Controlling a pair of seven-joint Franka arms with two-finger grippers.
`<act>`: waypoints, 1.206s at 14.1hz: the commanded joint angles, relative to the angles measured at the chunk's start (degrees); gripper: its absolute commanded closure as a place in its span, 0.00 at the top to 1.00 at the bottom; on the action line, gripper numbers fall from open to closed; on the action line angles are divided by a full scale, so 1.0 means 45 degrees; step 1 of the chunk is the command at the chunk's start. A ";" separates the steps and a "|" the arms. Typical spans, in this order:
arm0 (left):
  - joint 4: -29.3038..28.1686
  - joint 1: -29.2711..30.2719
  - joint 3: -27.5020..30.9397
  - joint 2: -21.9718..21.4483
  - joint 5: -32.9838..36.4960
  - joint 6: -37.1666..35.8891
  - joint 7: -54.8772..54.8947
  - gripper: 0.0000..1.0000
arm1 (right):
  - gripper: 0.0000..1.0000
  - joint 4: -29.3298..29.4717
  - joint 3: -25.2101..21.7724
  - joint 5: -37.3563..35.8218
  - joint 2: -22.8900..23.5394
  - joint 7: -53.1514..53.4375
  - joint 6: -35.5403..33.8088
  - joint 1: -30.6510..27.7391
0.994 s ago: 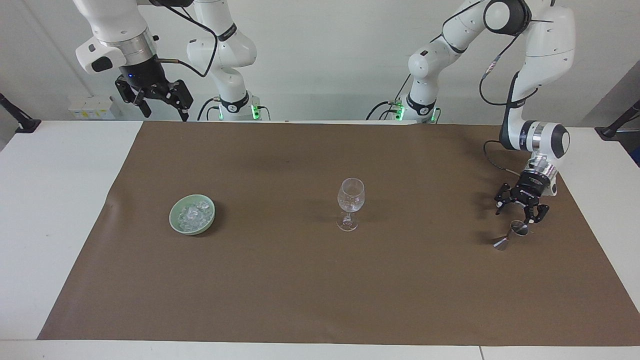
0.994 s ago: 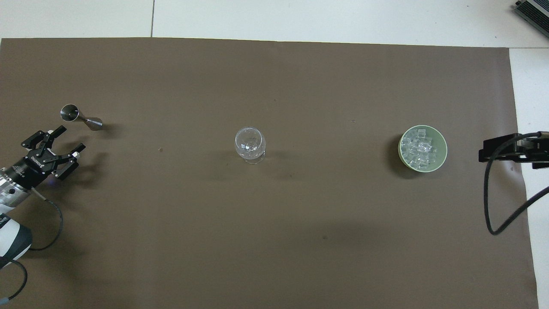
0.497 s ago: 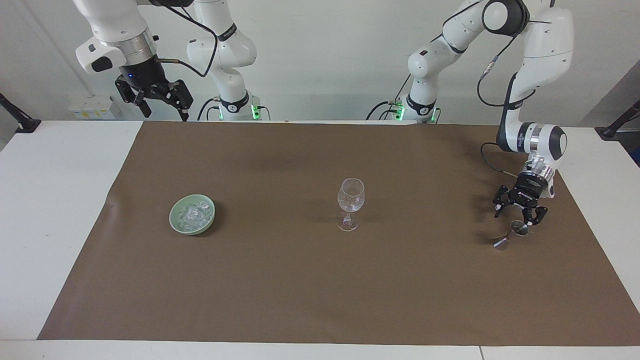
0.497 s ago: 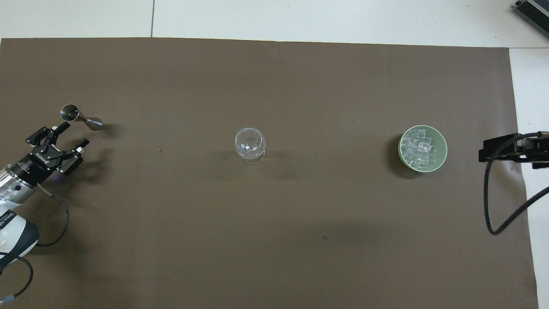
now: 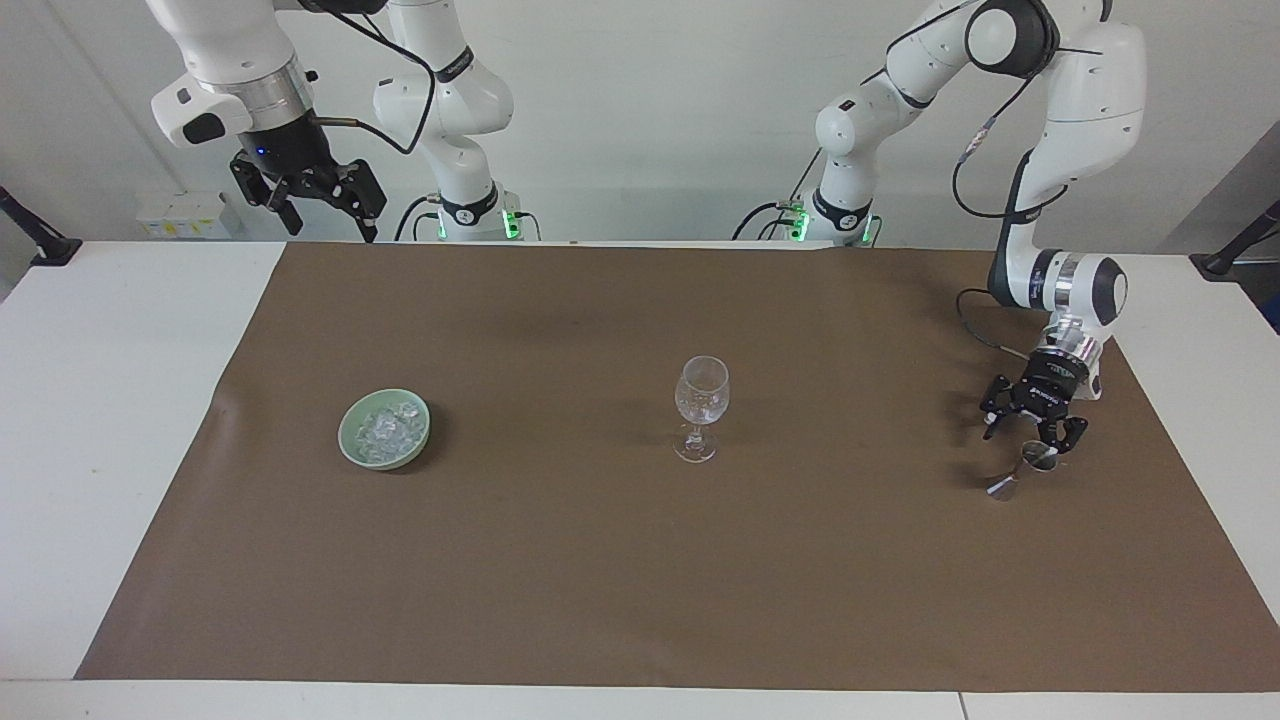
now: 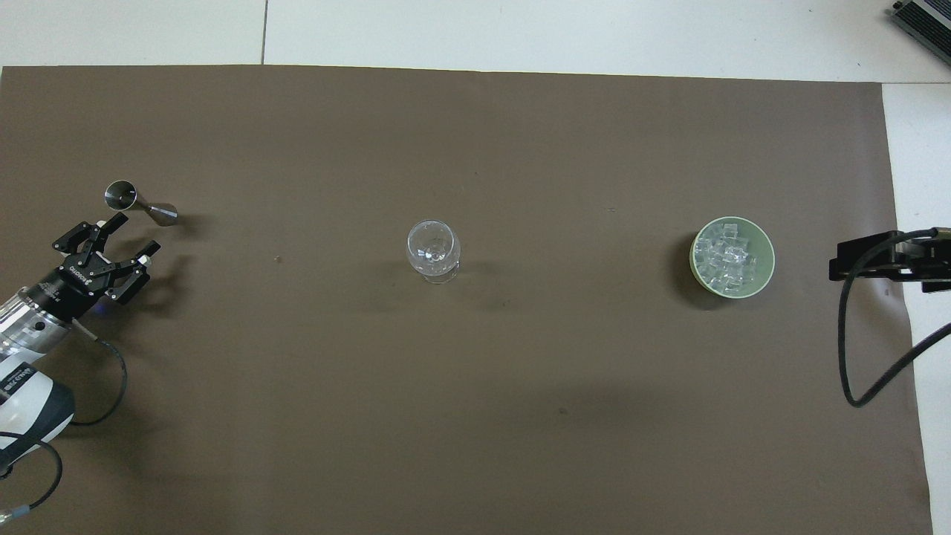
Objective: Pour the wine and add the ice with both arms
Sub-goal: 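Close the left gripper around the silver jigger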
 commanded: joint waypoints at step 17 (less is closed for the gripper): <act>0.0363 -0.0819 0.0128 0.0323 -0.1688 0.0625 0.0700 0.73 | 1.00 -0.0302 -0.0075 0.0245 -0.0282 -0.0219 -0.0025 0.0035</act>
